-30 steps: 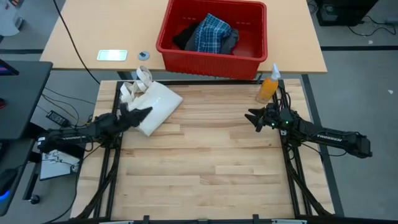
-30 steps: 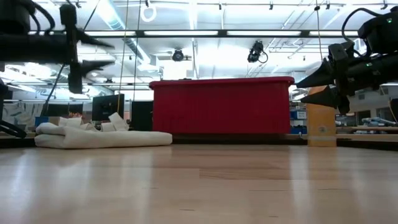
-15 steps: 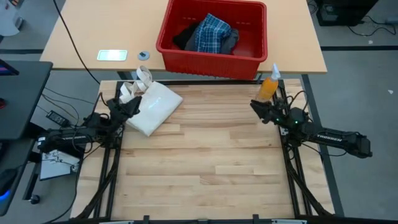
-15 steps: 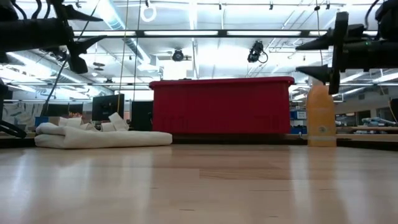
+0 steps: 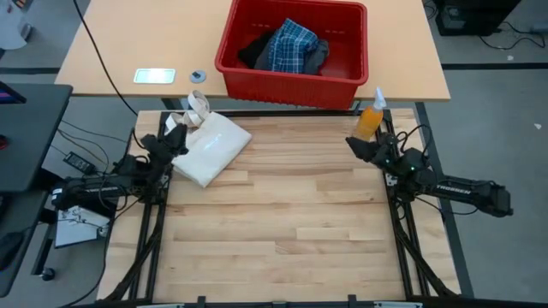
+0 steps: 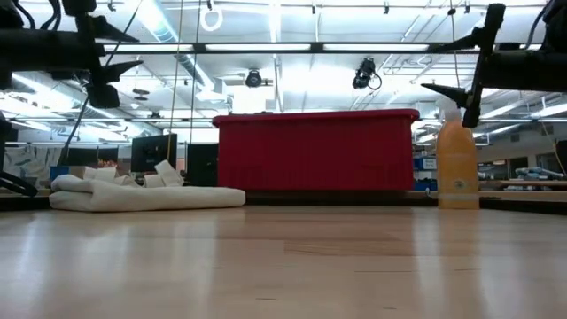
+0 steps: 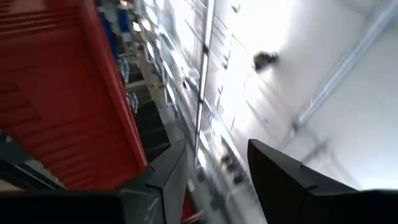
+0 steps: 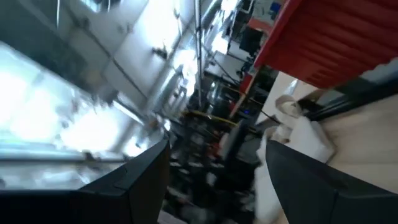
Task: Fold Laundry from Bin
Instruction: Remove the blue shorts from the red organizer bin
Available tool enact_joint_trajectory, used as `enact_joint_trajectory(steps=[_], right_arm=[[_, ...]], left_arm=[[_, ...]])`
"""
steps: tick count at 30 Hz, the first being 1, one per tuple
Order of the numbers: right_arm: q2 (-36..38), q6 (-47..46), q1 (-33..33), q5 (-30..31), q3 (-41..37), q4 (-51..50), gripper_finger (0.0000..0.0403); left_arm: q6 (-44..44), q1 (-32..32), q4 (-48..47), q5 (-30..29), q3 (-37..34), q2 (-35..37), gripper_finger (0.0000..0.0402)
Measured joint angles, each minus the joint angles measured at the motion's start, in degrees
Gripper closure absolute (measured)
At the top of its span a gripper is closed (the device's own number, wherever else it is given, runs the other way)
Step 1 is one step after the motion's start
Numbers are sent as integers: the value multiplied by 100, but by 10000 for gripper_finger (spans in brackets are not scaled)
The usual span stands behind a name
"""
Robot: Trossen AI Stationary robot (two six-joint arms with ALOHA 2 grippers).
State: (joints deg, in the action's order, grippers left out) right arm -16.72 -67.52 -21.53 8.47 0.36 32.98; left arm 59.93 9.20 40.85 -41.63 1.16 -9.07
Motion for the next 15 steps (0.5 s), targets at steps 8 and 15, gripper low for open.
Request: enact_joint_trajectory(steps=[8, 15], right_arm=[[-1003, 699, -13, 216, 1375, -134, 148], [-2909, 1712, -318, 391, 3372, -1591, 156]], left_arm=[[376, 238, -2052, 1142, 1705, -1534, 230], [-15, 1639, -2817, 4041, 3613, -4164, 230]])
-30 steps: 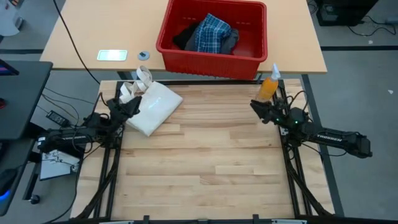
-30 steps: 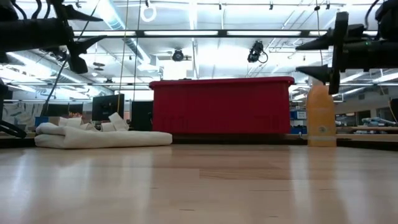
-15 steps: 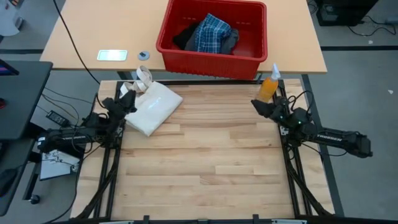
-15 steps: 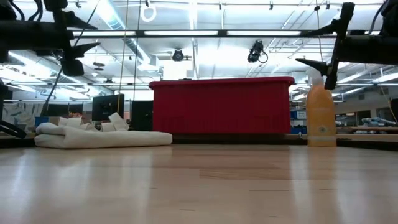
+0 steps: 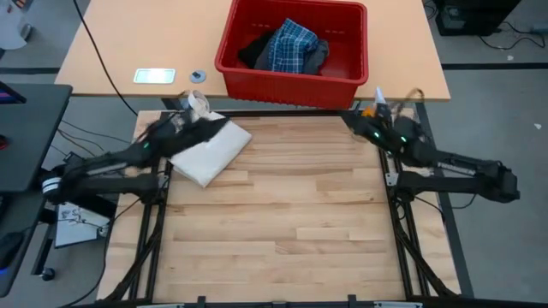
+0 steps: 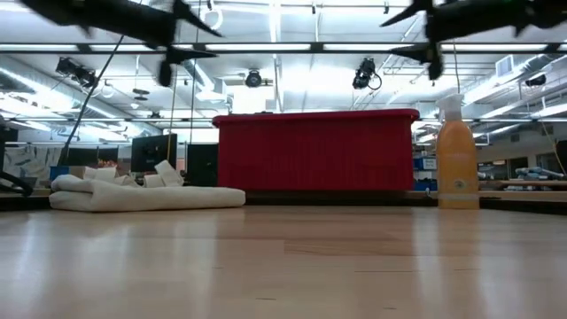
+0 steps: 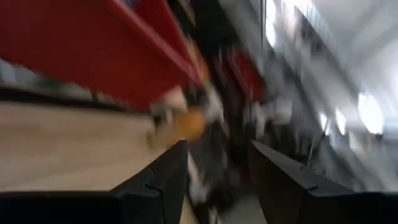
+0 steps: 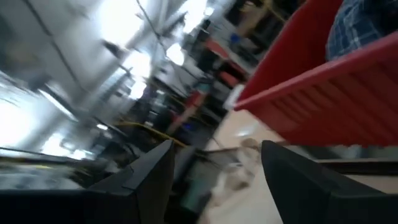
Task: Fold Laundry from Bin
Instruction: Remove the blue shorts from the red organizer bin
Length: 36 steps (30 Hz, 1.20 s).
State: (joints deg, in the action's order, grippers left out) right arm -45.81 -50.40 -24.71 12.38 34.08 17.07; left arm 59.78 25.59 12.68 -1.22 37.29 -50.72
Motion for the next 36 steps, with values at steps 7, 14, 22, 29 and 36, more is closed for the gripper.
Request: enact_joint_trajectory(steps=[7, 14, 22, 29, 36], right_arm=[[-1494, 387, -369, -1088, 1632, -359, 157], [-2237, 602, -393, -1003, 3333, -2447, 157], [-2447, 1419, -498, -593, 4190, -3727, 157], [-2445, 1938, -948, -734, 4195, -3819, 157], [-2468, 2834, -1203, -754, 4195, -4192, 157]], left_arm=[[-700, 1039, -225, 3437, 2288, -2368, 230], [-1769, 1341, -1499, 3663, 4860, -4036, 230], [-1862, 1714, -1731, 3348, 6904, -5746, 230], [-2424, 1829, -2237, 1868, 8246, -6728, 230], [-3822, 1845, -2231, 426, 8804, -7374, 230]])
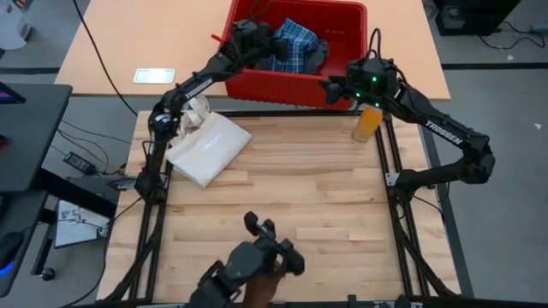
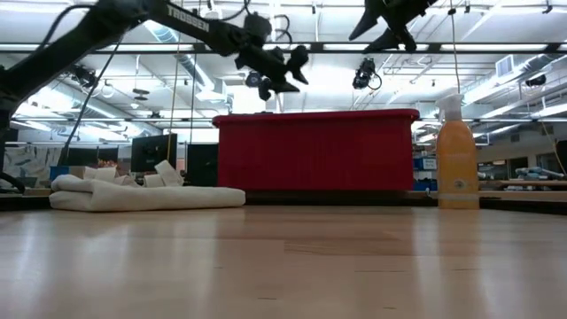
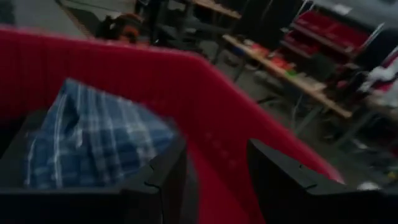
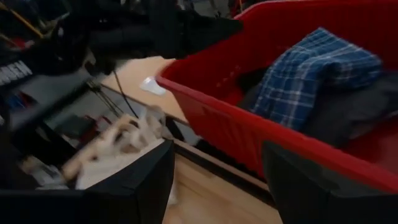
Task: Fold Laundry from Bin
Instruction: Remove the blue shorts from the red organizer bin
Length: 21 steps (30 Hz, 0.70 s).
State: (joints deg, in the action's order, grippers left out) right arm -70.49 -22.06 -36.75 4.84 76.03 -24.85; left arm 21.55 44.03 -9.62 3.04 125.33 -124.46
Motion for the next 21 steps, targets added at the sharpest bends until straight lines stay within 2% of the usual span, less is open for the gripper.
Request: enact_joint_trajectory(steps=[3, 9, 13, 16, 21], right_arm=[[-28, -109, -101, -181, -7, -89, 157], [-288, 260, -141, -152, -1, -56, 157], [-543, -25, -252, -262, -2, -46, 157], [-791, -35, -304, -356, -2, -51, 157], [-1168, -209, -404, -700, -4, 72, 157]], left_arm=[[-27, 69, -35, -103, 57, -331, 230], [-652, 212, 375, -984, 125, -942, 230], [-1093, 211, 761, -966, 125, -1147, 228], [-1381, 210, 998, -759, 143, -1226, 207], [-1716, 242, 968, -645, 141, -1244, 144]])
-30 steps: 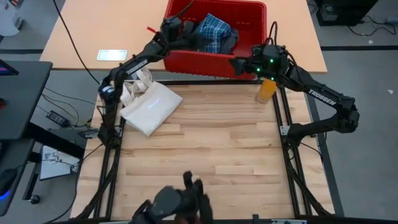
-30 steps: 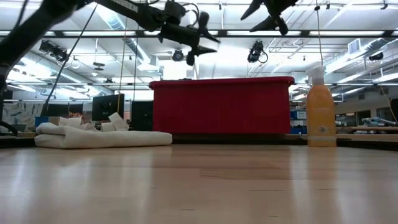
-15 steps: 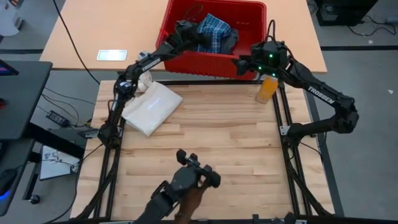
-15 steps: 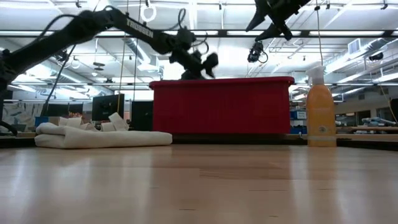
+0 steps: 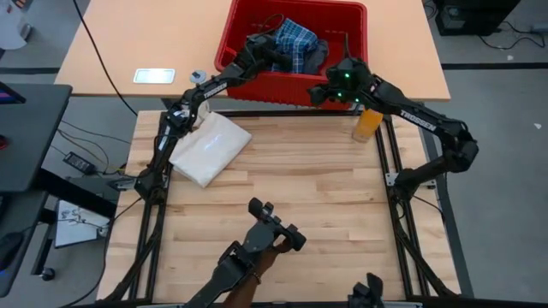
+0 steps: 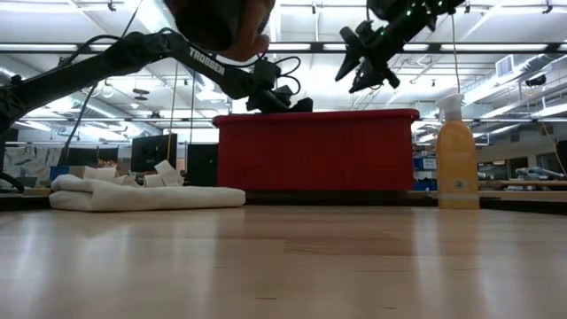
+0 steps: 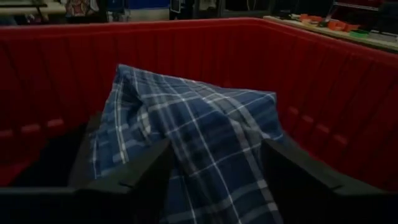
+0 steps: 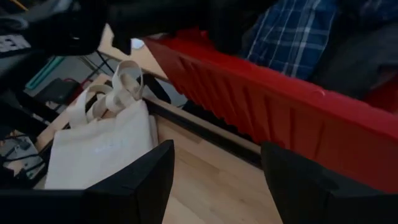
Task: Fold Laundry from Bin
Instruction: Remove the blue shorts from the red organizer bin
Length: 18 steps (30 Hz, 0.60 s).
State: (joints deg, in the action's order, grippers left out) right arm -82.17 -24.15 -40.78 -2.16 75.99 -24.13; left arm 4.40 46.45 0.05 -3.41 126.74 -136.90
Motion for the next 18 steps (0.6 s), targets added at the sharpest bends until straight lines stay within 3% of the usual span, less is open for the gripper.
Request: enact_joint_trajectory(steps=[6, 10, 14, 18], right_arm=[[-207, -124, -71, -373, 0, 542, 157], [-164, 84, -109, -267, 0, 789, 157], [-80, 1083, -240, -83, 0, 903, 158], [-172, 2885, -349, 496, 0, 900, 165]], left_arm=[[500, 107, -608, 88, 0, 74, 112], [27, 91, -887, 69, -20, 317, 111], [-771, -16, -794, 117, 260, 551, 111], [-897, -10, -1538, 110, 846, 652, 111]])
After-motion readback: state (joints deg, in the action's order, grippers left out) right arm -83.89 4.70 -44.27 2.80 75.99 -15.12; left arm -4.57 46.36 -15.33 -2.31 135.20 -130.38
